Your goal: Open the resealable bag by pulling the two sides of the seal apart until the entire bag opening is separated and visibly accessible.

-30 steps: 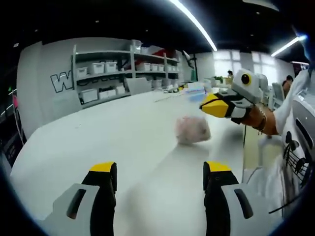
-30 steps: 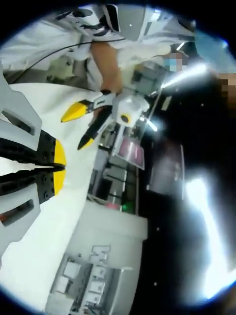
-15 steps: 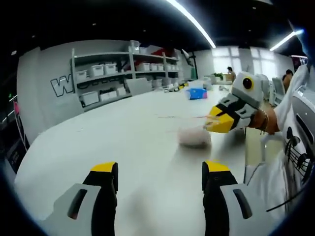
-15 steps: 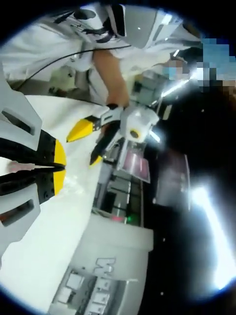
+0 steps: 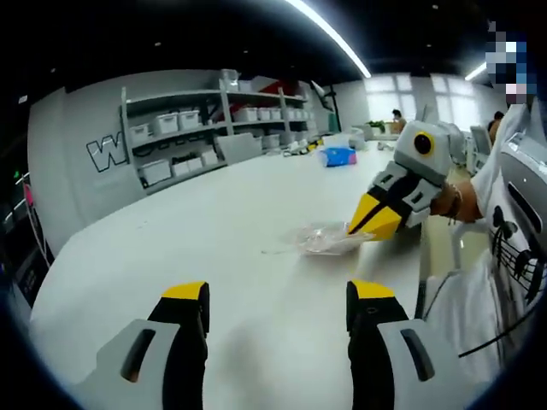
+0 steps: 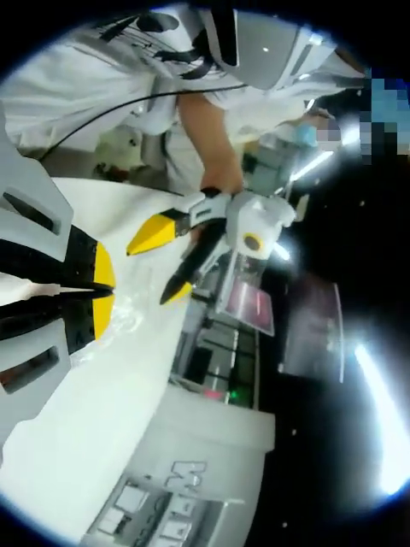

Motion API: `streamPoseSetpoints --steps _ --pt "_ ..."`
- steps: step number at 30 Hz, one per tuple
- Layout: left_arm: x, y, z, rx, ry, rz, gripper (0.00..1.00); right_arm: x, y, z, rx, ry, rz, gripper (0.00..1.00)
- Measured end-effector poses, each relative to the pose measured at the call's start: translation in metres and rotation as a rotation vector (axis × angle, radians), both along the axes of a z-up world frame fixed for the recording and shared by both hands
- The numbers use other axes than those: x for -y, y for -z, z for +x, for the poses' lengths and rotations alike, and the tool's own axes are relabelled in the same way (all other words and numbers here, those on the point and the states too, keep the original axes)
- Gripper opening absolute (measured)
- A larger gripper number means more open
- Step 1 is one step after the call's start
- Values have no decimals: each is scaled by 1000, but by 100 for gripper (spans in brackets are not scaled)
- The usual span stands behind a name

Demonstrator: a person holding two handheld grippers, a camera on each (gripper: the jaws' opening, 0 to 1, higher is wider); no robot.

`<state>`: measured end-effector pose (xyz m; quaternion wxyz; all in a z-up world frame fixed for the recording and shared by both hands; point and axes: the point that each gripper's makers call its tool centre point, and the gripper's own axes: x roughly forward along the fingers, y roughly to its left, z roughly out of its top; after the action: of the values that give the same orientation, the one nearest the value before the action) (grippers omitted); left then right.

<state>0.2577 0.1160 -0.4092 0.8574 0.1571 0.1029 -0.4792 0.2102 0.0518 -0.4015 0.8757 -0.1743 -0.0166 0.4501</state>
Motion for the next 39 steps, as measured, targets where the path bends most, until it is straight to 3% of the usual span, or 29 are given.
streamPoseSetpoints --steps 14,19,21,23,32,39 --pt "2 -8 -7 193 40 57 38 4 -3 1 -50 2 42 0" --pt "7 -17 -10 304 66 83 33 5 -3 4 -69 8 58 0" --pt "10 -22 -13 388 93 107 29 6 -4 4 -72 9 61 0" --pt "14 -21 -18 437 116 142 26 6 -4 4 -77 9 66 0" --pt "17 -12 -18 445 122 187 23 7 -5 5 -84 16 75 0" --pt "19 -21 -22 540 139 193 16 8 -5 6 -98 19 88 0"
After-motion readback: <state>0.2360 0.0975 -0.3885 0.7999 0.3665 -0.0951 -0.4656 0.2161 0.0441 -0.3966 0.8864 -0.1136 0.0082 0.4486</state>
